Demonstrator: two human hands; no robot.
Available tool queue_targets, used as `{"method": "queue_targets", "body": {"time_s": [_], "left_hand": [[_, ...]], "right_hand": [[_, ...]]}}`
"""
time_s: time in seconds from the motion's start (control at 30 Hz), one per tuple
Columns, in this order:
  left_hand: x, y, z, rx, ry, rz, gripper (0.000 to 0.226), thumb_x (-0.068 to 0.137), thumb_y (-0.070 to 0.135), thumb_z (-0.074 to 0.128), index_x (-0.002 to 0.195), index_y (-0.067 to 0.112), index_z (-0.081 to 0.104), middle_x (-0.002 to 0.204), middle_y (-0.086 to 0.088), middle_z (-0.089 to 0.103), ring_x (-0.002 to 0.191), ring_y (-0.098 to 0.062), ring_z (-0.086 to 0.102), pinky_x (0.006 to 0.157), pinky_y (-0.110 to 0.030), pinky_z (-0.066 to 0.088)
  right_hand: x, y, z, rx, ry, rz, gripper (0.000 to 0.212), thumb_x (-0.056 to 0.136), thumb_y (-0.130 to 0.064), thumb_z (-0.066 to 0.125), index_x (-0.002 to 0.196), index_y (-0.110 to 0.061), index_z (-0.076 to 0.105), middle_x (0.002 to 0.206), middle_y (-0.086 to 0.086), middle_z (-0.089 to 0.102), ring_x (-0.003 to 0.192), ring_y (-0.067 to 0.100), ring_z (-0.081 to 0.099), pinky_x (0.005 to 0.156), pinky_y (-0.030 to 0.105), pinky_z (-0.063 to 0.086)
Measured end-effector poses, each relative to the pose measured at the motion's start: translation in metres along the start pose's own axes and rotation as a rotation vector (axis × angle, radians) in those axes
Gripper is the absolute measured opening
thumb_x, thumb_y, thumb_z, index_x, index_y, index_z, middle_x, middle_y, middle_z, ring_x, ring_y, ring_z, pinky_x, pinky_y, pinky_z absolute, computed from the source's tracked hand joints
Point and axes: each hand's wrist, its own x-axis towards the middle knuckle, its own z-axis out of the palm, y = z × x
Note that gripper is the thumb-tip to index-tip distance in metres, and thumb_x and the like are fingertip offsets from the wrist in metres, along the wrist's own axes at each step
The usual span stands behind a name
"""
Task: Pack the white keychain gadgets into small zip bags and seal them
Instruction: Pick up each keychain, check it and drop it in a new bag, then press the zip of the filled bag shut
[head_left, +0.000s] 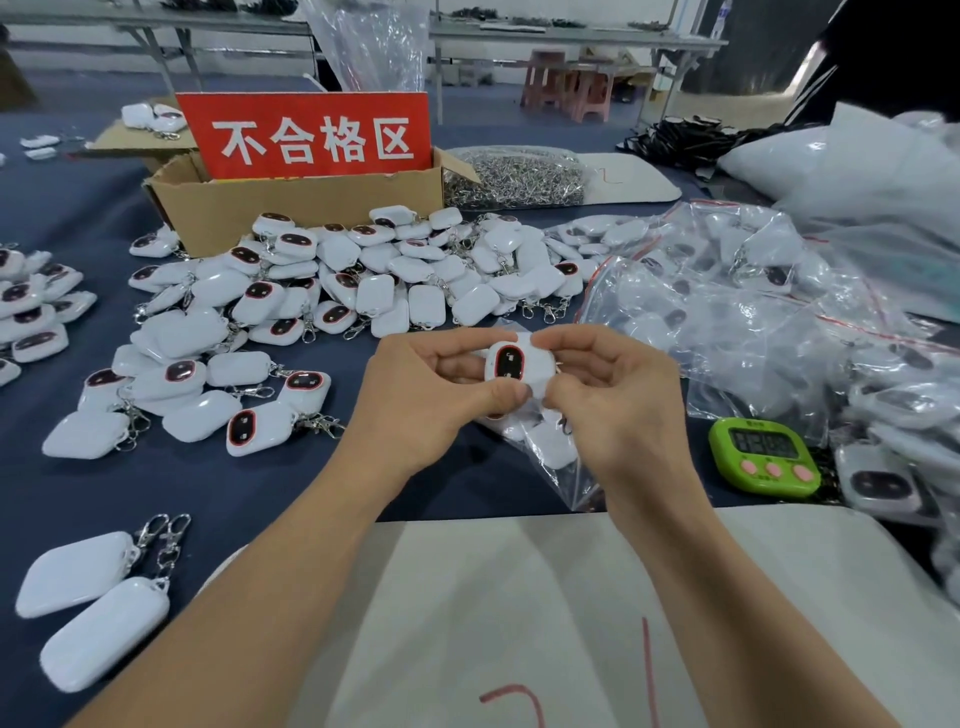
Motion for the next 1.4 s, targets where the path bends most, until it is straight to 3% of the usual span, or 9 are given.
{"method": "queue_targets", "body": {"time_s": [0.13,0.27,0.4,0.6,0.83,1.0,1.2,1.3,1.4], "left_hand": [[0.0,0.001,0.005,-0.017,0.03,-0.072,0.02,0.074,0.037,0.085,0.093,0.031,0.084,0.075,-0.01,0.077,0.062,-0.017,0.069,0.063,-0.025,0.057],[0.0,0.0,0.006,0.064,0.095,-0.056,0.035,0.074,0.065,0.071,0.083,0.033,0.083,0.075,-0.004,0.078,0.067,-0.019,0.072,0.071,-0.039,0.06],[0.0,0.0,0.005,0.036,0.088,0.045,0.023,0.078,0.032,0.083,0.101,0.032,0.083,0.096,0.002,0.08,0.093,-0.016,0.076,0.089,-0.039,0.059],[-0.001,0.003,0.006,-0.135,0.081,-0.047,0.025,0.082,0.0,0.08,0.099,0.018,0.083,0.093,-0.008,0.08,0.083,-0.019,0.077,0.074,-0.024,0.058],[0.003,0.004,0.001,-0.18,0.156,-0.185,0.019,0.082,0.001,0.075,0.084,0.017,0.085,0.083,-0.012,0.079,0.067,-0.022,0.068,0.066,-0.028,0.061],[0.0,0.003,0.008,-0.183,0.219,-0.158,0.02,0.094,0.013,0.064,0.084,0.01,0.081,0.065,-0.012,0.071,0.053,-0.017,0.062,0.054,-0.026,0.054],[-0.022,0.01,0.044,0.644,0.124,0.015,0.035,0.062,0.077,0.06,0.075,0.046,0.067,0.06,0.019,0.062,0.057,0.001,0.055,0.059,-0.027,0.037],[-0.035,0.008,0.068,0.983,-0.021,0.098,0.043,0.067,0.076,0.058,0.088,0.039,0.055,0.068,0.015,0.06,0.078,-0.01,0.058,0.065,-0.034,0.032],[-0.036,0.007,0.069,1.152,0.042,0.138,0.029,0.086,0.062,0.057,0.089,0.034,0.051,0.073,0.006,0.062,0.084,-0.022,0.063,0.066,-0.036,0.027]], "right_hand": [[-0.002,-0.001,0.004,-0.091,-0.055,-0.058,0.029,0.075,-0.004,0.074,0.091,-0.028,0.08,0.085,-0.006,0.079,0.081,0.016,0.075,0.083,0.04,0.063],[-0.001,0.002,0.004,-0.062,-0.031,-0.072,0.023,0.088,-0.008,0.074,0.086,-0.03,0.08,0.071,-0.008,0.076,0.066,0.008,0.07,0.071,0.034,0.061],[0.0,0.002,0.002,0.025,-0.044,-0.018,0.017,0.096,-0.013,0.07,0.084,-0.023,0.078,0.059,0.003,0.069,0.052,0.014,0.061,0.054,0.024,0.051],[-0.004,0.004,0.005,-0.072,-0.007,-0.035,0.018,0.087,-0.014,0.075,0.088,-0.031,0.078,0.072,-0.012,0.076,0.062,0.005,0.068,0.064,0.019,0.053],[-0.015,0.001,0.011,-0.357,-0.053,-0.341,0.052,0.076,-0.021,0.068,0.109,-0.059,0.055,0.089,-0.044,0.062,0.085,-0.008,0.061,0.075,0.003,0.044],[-0.012,0.003,0.006,-0.378,0.108,-0.387,0.014,0.096,-0.037,0.063,0.089,-0.033,0.074,0.071,-0.026,0.066,0.069,0.002,0.061,0.062,0.015,0.041],[-0.002,-0.004,-0.035,-0.488,0.463,-0.212,0.029,0.089,-0.044,0.063,0.07,-0.022,0.068,0.053,-0.004,0.061,0.056,0.019,0.058,0.064,0.041,0.051],[-0.002,-0.007,-0.049,-0.643,0.497,-0.173,0.025,0.084,-0.043,0.061,0.076,-0.021,0.072,0.06,-0.004,0.064,0.078,0.032,0.063,0.093,0.043,0.047],[-0.004,-0.01,-0.053,-0.689,0.487,-0.163,0.026,0.077,-0.039,0.054,0.058,-0.022,0.059,0.054,-0.002,0.057,0.073,0.033,0.054,0.095,0.04,0.037]]}}
